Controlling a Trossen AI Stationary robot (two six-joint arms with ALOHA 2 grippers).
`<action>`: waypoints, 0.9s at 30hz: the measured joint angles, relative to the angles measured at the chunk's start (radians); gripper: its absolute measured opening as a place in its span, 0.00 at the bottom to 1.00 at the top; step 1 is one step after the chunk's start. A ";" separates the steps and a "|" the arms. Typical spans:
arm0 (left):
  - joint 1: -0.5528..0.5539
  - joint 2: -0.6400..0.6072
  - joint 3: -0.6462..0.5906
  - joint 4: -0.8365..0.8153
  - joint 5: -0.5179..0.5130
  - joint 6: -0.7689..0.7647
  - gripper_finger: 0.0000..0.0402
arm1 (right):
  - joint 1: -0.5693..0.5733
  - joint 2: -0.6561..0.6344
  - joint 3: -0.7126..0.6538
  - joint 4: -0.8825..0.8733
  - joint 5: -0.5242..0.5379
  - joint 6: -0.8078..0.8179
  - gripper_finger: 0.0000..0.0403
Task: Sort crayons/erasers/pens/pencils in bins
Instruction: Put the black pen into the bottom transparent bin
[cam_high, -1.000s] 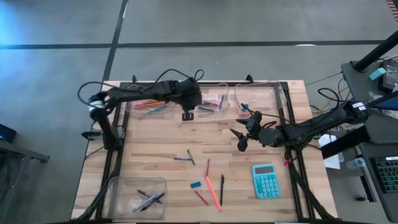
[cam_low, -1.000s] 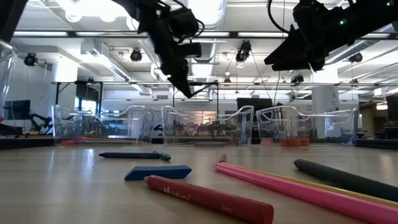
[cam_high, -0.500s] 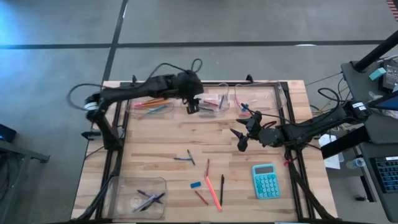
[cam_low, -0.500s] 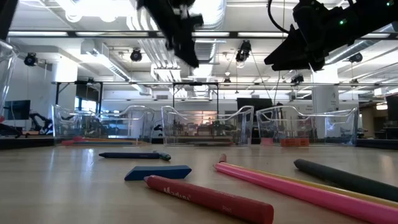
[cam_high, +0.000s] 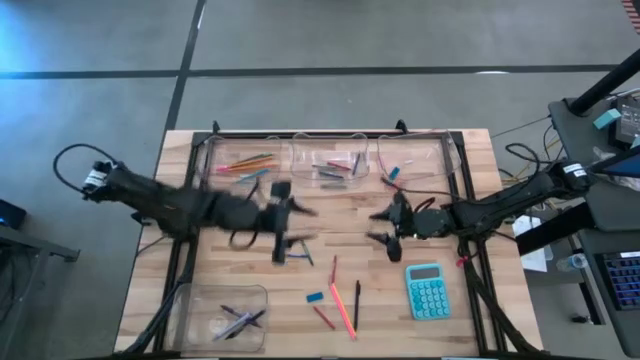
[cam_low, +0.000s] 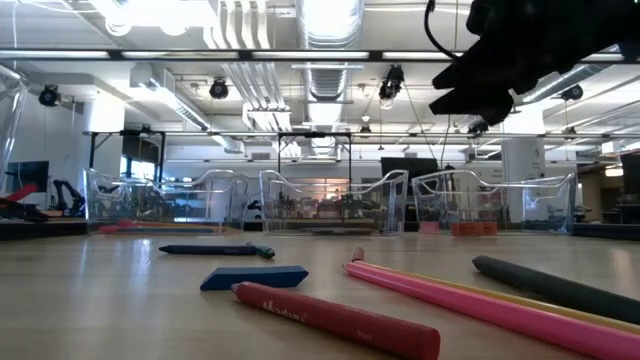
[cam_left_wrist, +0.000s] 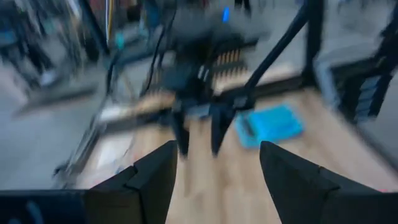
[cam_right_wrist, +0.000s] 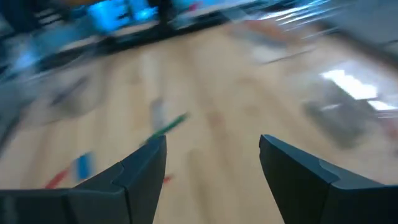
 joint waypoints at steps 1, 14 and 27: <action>-0.040 -0.013 -0.050 0.090 -0.032 0.000 0.53 | 0.014 0.023 0.001 0.007 -0.035 0.003 0.61; -0.222 -0.070 -0.421 0.662 -0.277 -0.017 0.53 | 0.196 0.416 0.180 0.038 -0.079 0.114 0.61; -0.222 -0.097 -0.427 0.574 -0.276 -0.045 0.53 | 0.252 0.726 0.572 -0.295 -0.031 0.216 0.61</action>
